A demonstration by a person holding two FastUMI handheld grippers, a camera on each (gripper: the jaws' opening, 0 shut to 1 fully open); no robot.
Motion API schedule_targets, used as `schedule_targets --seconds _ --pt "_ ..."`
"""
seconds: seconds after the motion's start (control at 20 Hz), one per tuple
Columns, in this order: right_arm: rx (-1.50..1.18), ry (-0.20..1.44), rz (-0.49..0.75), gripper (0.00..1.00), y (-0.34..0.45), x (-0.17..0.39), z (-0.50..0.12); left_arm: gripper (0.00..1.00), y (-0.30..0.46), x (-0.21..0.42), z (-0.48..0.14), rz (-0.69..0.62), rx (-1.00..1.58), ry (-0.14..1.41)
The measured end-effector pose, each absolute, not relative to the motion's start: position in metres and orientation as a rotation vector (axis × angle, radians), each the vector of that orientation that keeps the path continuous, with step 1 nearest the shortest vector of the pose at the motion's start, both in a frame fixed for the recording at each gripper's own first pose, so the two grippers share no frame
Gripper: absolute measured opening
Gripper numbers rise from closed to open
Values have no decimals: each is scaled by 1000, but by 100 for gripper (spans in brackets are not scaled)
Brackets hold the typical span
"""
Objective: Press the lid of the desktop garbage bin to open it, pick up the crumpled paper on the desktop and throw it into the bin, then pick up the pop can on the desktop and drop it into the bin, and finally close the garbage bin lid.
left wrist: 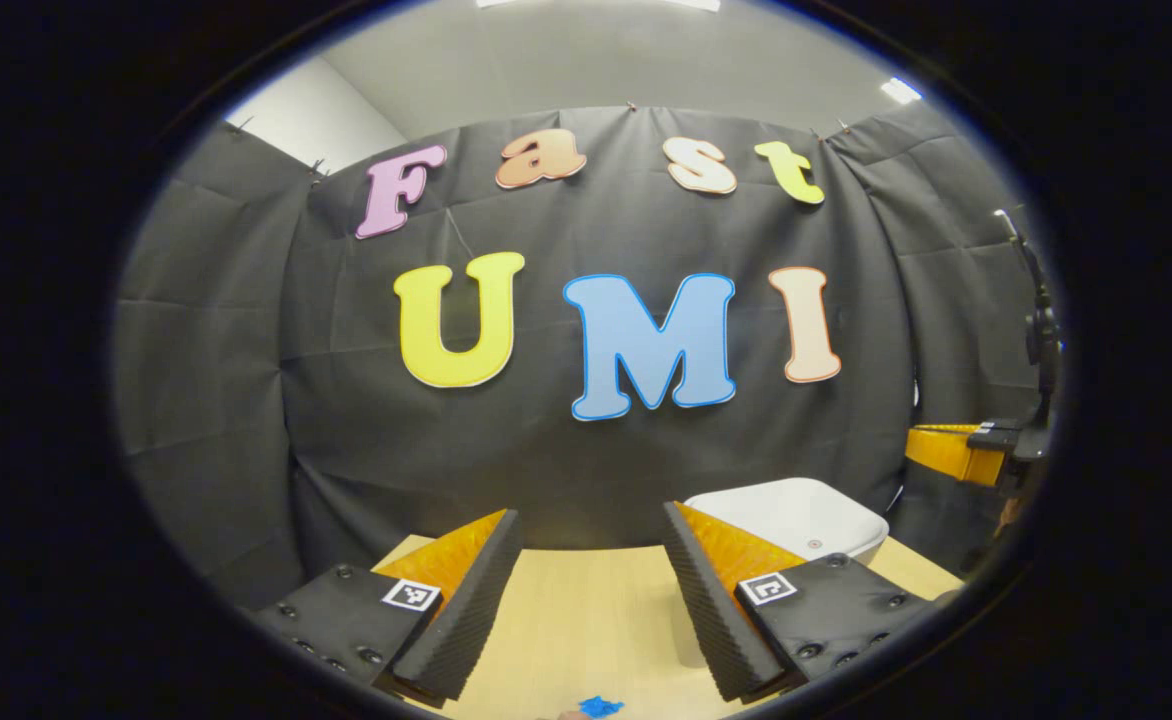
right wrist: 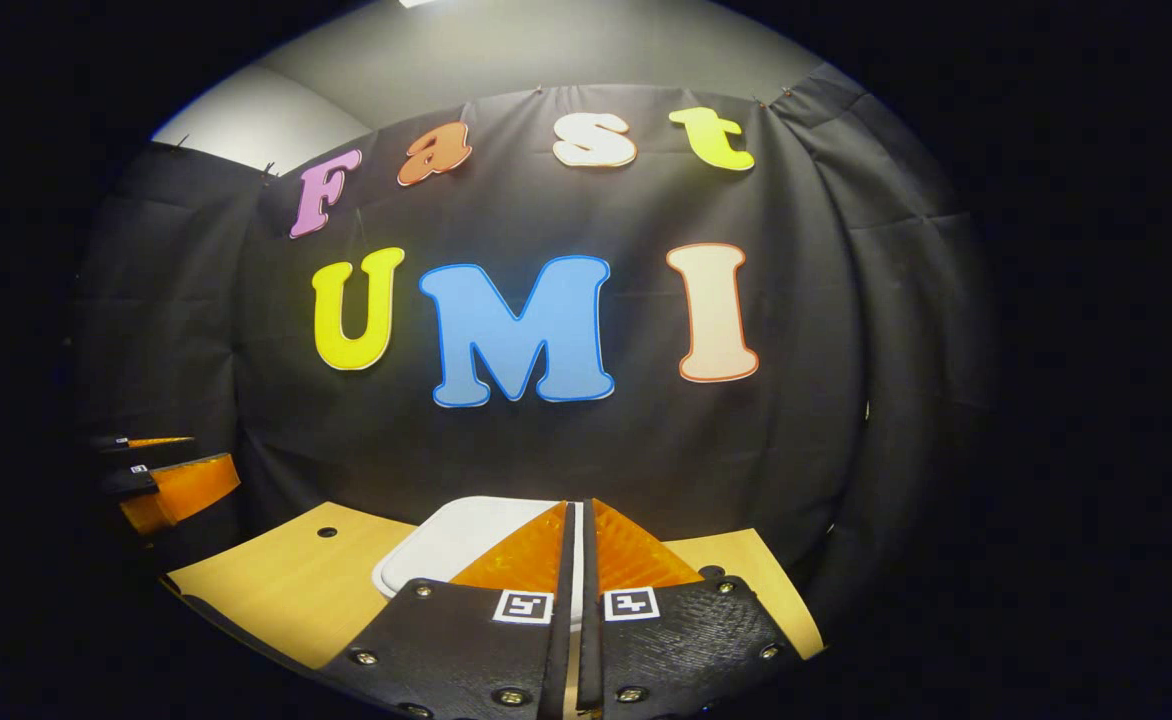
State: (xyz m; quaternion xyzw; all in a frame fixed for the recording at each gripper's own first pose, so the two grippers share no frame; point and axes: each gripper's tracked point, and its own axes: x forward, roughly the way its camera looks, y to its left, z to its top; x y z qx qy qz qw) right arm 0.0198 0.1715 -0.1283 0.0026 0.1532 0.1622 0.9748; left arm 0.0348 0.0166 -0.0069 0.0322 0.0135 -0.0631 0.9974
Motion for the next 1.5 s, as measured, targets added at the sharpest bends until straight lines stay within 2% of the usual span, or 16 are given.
schedule_targets --seconds 0.55,1.5 --pt "-80 482 431 5 209 12 -205 95 21 35 -12 -117 62 35" --pt "-59 536 433 5 204 -3 -221 95 18 41 -23 -119 53 56"
